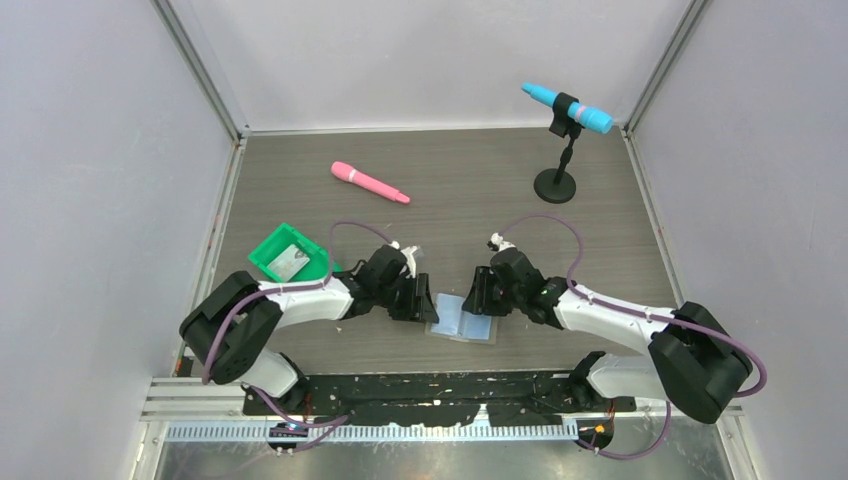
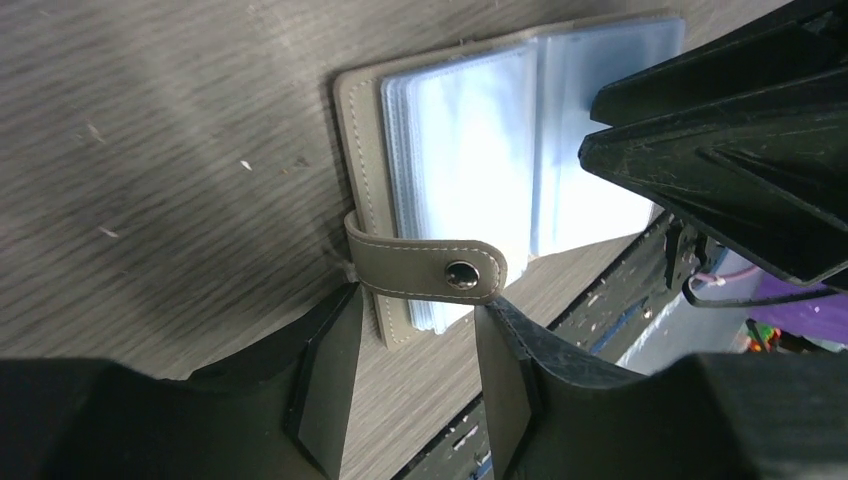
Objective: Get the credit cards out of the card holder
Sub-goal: Remove the credit card from the card holder.
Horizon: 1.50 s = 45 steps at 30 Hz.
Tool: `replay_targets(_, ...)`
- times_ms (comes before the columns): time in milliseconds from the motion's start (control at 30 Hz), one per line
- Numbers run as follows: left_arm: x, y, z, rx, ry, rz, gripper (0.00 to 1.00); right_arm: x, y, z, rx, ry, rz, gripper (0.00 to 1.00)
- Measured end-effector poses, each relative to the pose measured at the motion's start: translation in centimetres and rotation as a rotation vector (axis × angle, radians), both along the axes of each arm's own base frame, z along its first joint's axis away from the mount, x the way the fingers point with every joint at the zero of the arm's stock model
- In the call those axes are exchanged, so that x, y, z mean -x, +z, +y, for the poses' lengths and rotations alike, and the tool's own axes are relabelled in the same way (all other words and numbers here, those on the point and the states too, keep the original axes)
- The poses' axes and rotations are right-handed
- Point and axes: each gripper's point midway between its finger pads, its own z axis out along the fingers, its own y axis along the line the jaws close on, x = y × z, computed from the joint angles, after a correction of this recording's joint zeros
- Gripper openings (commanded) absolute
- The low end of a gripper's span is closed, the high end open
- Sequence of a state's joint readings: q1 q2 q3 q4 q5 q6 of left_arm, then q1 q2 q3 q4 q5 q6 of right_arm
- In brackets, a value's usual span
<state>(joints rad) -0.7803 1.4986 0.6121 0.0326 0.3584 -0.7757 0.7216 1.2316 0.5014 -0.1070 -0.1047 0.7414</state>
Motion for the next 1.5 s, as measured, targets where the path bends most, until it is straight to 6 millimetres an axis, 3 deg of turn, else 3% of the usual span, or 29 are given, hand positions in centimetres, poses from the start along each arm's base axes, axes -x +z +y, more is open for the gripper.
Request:
replay_targets(433, -1.8, 0.0, 0.7, -0.047, 0.068, -0.081, 0.42, -1.0, -0.5, -1.3, 0.085, 0.052, -0.081, 0.36)
replay_targets(633, -2.1, 0.1, 0.7, -0.054, 0.058, -0.103, 0.14, -1.0, -0.5, -1.3, 0.094, 0.063, -0.088, 0.37)
replay_targets(767, -2.0, 0.1, 0.6, -0.047, 0.059, -0.096, 0.01, -1.0, -0.2, -1.4, 0.100, 0.057, -0.078, 0.49)
replay_targets(867, -1.8, 0.3, 0.3, -0.022, 0.064, -0.081, 0.00, -0.9, 0.7, -1.6, 0.094, 0.028, -0.063, 0.54)
replay_targets(1133, 0.4, 0.6, 0.2, 0.040, 0.081, -0.030, 0.00, 0.3, 3.5, -2.5, 0.041, -0.075, -0.018, 0.54)
replay_targets(1167, 0.6, 0.8, 0.1, 0.047, 0.081, -0.028, 0.03, 0.5, 3.5, -2.6, 0.041, -0.083, -0.012, 0.54)
replay_targets(1333, 0.8, 1.7, -0.1, 0.065, 0.076, -0.060, 0.39, 1.0, 3.1, -3.1, 0.055, -0.105, 0.021, 0.52)
replay_targets(1500, 0.1, 1.5, 0.3, 0.023, 0.076, -0.105, 0.49, 1.1, 1.8, -3.5, 0.090, -0.121, 0.051, 0.51)
